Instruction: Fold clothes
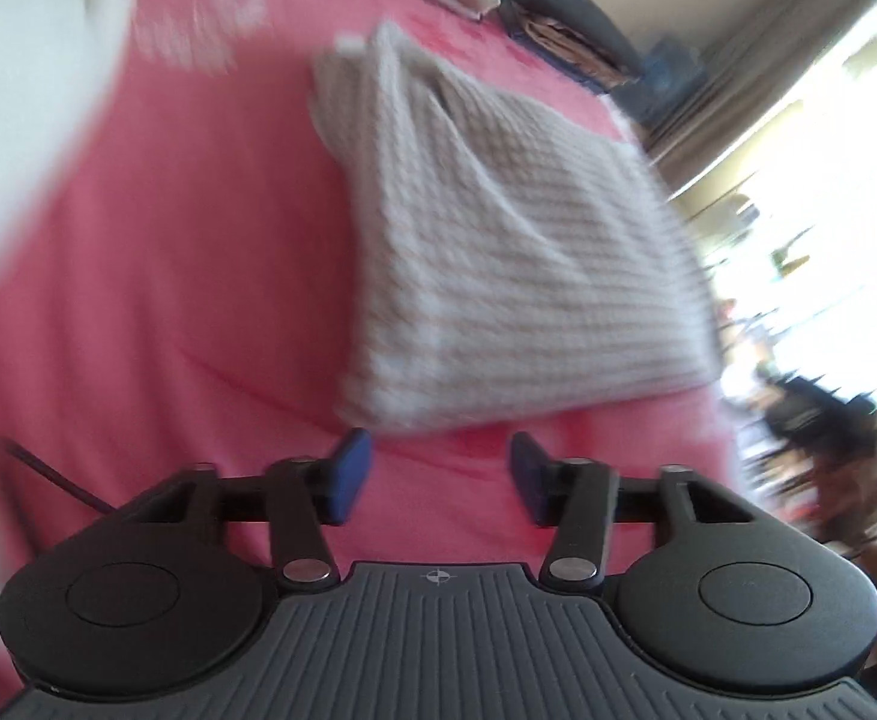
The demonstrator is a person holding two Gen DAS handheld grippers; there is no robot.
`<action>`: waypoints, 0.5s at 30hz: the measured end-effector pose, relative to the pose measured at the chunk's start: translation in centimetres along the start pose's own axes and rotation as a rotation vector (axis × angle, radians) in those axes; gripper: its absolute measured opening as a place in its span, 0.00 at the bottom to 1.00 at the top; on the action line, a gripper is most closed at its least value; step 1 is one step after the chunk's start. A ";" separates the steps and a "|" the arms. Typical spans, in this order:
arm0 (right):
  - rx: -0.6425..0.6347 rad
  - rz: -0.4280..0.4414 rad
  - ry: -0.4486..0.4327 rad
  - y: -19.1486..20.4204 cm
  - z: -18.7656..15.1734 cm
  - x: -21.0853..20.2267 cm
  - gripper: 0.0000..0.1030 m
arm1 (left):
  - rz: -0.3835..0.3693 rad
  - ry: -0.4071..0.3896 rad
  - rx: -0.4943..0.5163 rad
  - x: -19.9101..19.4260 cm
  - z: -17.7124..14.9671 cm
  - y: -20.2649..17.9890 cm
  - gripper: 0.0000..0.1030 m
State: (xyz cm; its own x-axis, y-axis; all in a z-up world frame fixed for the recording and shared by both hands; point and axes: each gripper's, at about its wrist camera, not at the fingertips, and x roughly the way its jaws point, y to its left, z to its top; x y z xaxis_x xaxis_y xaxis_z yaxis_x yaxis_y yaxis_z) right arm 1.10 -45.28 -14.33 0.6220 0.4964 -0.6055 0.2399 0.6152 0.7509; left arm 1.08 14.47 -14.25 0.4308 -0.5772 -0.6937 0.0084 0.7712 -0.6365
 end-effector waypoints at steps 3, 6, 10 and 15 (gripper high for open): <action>0.142 0.052 0.027 -2.1 -0.6 2.2 0.49 | -0.082 -0.011 -0.169 2.4 -0.2 1.4 0.55; 0.202 0.104 -0.007 -2.9 -0.3 3.8 0.52 | -0.119 -0.051 -0.264 4.0 -0.2 2.3 0.56; 0.239 0.119 -0.035 -2.8 0.9 5.2 0.52 | -0.134 -0.113 -0.321 4.8 -0.2 2.6 0.56; 0.295 0.149 -0.089 -2.9 1.5 6.8 0.52 | -0.107 -0.182 -0.346 4.7 -0.2 2.2 0.52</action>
State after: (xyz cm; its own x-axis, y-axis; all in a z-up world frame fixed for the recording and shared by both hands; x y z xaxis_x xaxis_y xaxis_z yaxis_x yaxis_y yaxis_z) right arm 5.72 -44.63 -20.24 0.7259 0.5043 -0.4678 0.3389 0.3296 0.8812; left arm 2.93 13.42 -18.97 0.5966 -0.5688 -0.5662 -0.2289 0.5556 -0.7993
